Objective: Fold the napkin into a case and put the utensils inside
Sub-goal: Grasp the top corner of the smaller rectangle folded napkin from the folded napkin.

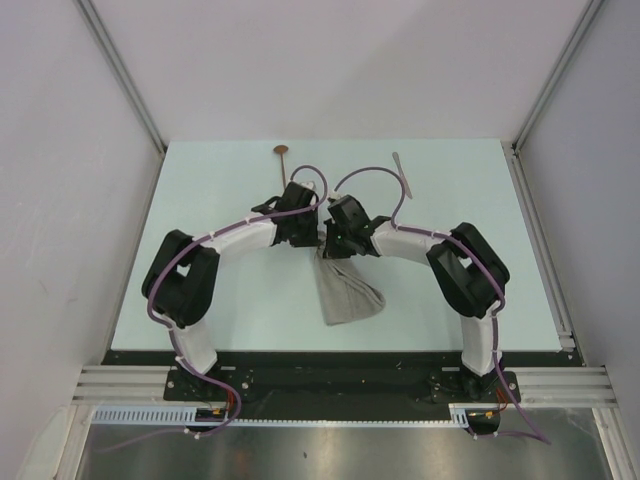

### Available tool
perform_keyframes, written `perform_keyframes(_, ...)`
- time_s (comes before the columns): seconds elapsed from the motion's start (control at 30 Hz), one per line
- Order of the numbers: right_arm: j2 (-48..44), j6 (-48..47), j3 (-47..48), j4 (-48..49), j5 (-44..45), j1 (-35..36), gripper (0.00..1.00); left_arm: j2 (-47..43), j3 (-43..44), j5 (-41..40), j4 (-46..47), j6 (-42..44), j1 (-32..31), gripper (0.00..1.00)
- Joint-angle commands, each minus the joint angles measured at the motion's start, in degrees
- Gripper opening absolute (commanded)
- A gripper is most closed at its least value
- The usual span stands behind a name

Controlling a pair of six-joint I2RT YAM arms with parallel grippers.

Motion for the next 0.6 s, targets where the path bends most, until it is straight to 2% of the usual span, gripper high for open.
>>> perform_keyframes(0.0, 1.11, 8.40, 2.45, -0.66, 1.11, -0.12, 0.00, -3.07, -0.11, 2.11, 1.93, -1.42, 0.39, 0.00)
perform_keyframes(0.37, 3.05, 17.19, 3.50, 3.03, -0.47, -1.52, 0.00, -2.98, -0.63, 3.34, 2.28, -1.77, 0.57, 0.00)
perform_keyframes(0.57, 0.85, 19.58, -0.11, 12.15, -1.35, -2.41, 0.00, -2.89, -1.51, 2.81, 1.84, -2.12, 0.74, 0.00)
